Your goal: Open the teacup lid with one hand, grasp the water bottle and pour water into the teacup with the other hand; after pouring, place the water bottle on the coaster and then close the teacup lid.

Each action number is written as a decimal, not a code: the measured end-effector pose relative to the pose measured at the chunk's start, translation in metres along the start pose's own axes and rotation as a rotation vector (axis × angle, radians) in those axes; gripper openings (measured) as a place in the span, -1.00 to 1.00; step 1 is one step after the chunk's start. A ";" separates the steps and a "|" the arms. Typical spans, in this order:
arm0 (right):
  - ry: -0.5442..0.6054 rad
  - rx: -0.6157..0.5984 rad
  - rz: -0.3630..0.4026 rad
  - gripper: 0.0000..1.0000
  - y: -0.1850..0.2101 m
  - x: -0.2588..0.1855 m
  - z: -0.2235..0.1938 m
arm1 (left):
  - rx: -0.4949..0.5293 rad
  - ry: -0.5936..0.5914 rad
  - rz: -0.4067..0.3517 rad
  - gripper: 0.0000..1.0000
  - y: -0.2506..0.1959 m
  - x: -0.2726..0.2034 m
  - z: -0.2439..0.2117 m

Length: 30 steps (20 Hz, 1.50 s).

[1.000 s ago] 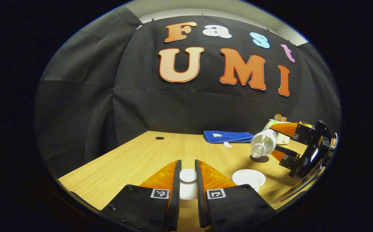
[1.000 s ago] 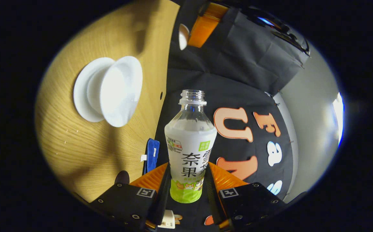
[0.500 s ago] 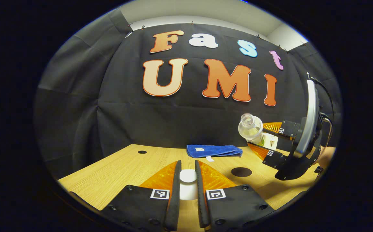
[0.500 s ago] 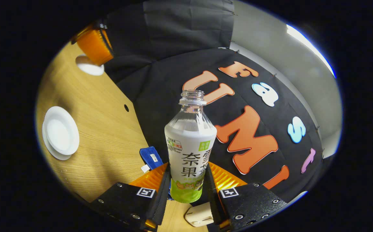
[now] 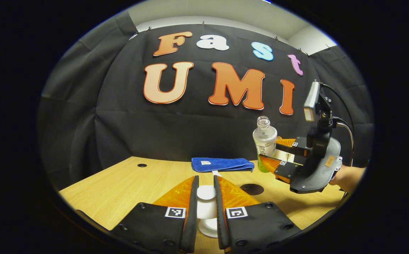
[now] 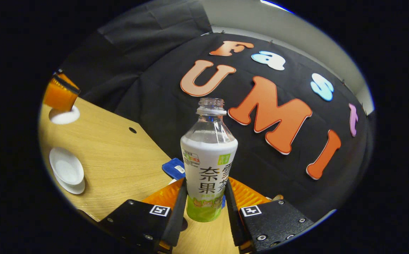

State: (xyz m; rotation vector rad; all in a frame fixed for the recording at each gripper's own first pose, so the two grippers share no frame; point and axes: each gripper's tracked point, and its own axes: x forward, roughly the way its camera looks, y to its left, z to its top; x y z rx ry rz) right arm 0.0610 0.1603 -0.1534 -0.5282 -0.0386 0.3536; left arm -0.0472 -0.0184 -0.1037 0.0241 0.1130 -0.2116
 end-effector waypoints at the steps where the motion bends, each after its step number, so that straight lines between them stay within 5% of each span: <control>1: 0.019 0.047 -0.001 0.17 -0.003 0.004 -0.004 | 0.000 0.002 -0.002 -0.45 -0.002 0.001 -0.001; 10: 0.187 0.453 0.103 0.17 0.013 0.017 -0.028 | 0.000 0.016 0.015 -0.45 0.002 0.003 -0.008; 28: 0.282 0.471 0.129 0.12 0.041 0.032 -0.064 | 0.006 0.049 0.036 -0.46 0.007 -0.003 -0.015; 30: 0.287 0.454 0.122 0.30 0.039 0.031 -0.067 | 0.003 0.049 0.031 -0.45 0.004 -0.002 -0.016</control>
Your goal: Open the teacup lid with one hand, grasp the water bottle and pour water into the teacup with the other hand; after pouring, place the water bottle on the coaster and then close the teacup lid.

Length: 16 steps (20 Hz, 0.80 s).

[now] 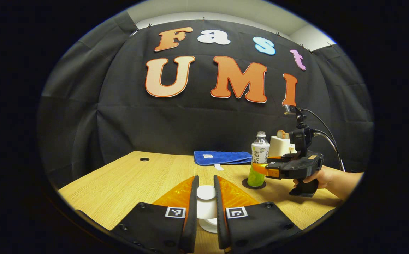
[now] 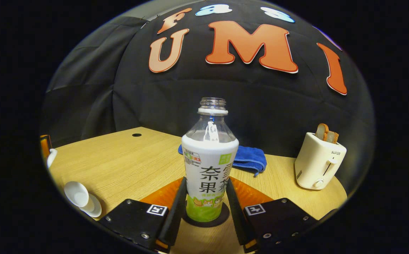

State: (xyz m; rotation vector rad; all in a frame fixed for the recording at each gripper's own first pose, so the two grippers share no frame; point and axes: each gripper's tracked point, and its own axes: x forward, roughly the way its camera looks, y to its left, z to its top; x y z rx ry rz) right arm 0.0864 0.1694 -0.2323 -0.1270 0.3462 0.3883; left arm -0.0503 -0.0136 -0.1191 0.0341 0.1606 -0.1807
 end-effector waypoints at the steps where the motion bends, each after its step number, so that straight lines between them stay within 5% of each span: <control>1: 0.000 0.004 0.007 0.36 0.001 0.000 0.000 | -0.004 0.002 -0.005 -0.45 -0.002 0.001 -0.001; 6: -0.023 0.022 0.001 0.92 -0.004 -0.014 0.011 | -0.008 0.023 -0.036 -0.46 -0.016 0.008 -0.009; 16: -0.090 0.094 -0.004 0.96 -0.023 -0.072 0.028 | 0.006 0.124 -0.053 -0.45 -0.031 0.025 -0.054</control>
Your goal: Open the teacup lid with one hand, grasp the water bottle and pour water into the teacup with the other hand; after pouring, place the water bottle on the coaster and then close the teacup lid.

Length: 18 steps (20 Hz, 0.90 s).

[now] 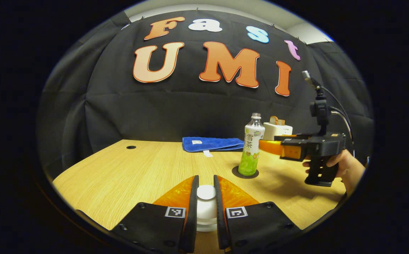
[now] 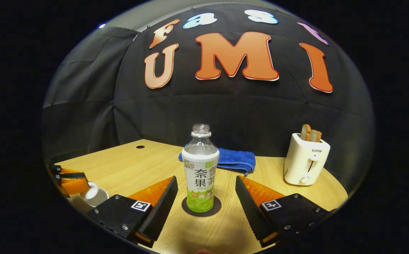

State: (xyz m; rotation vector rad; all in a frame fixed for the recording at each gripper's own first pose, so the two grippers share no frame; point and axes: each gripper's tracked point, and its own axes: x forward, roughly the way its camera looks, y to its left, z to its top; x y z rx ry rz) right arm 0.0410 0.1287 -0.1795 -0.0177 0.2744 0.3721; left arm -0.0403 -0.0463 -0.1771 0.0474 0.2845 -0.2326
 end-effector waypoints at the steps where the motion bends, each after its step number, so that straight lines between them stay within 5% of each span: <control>1: -0.014 0.002 -0.005 0.96 -0.002 -0.006 0.004 | -0.002 0.011 -0.003 -0.50 -0.002 0.001 -0.004; 13: -0.084 -0.052 -0.003 0.95 0.005 -0.050 0.021 | 0.071 0.062 0.024 -0.44 -0.003 0.010 -0.022; 16: -0.090 -0.052 0.005 0.95 0.007 -0.053 0.023 | 0.087 0.061 0.042 -0.33 0.002 0.007 -0.019; 18: -0.102 -0.049 0.008 0.95 0.010 -0.060 0.026 | 0.107 0.033 0.053 -0.06 0.003 0.002 -0.006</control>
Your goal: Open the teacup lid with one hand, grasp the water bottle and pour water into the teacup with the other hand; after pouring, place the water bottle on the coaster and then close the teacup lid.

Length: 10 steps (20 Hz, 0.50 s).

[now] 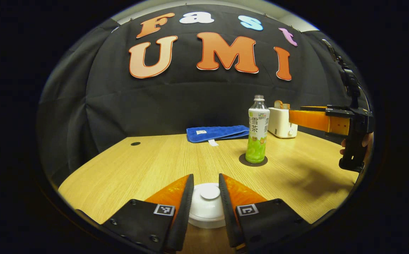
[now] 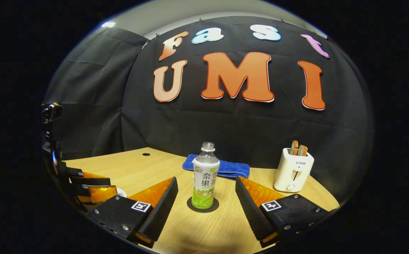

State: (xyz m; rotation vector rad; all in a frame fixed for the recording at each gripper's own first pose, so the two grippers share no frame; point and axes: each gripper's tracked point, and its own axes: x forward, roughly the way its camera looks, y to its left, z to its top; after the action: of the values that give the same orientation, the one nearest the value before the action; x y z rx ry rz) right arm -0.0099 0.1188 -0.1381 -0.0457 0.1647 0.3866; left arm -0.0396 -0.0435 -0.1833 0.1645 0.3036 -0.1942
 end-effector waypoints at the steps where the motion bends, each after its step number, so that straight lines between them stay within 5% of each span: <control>1: -0.001 0.000 -0.002 0.95 0.001 -0.009 0.013 | 0.007 -0.016 0.005 0.06 0.000 -0.003 0.006; 6: -0.028 0.001 -0.027 0.95 -0.001 -0.023 0.025 | -0.003 -0.126 0.044 0.75 0.006 -0.009 0.055; 10: -0.070 -0.015 -0.066 0.95 -0.003 -0.035 0.044 | -0.032 -0.193 0.059 0.87 0.016 -0.011 0.095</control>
State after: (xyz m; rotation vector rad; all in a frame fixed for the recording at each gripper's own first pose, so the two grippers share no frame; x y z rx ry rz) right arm -0.0338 0.1062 -0.0892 -0.0522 0.0907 0.3234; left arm -0.0200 -0.0441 -0.0883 0.1222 0.1096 -0.1454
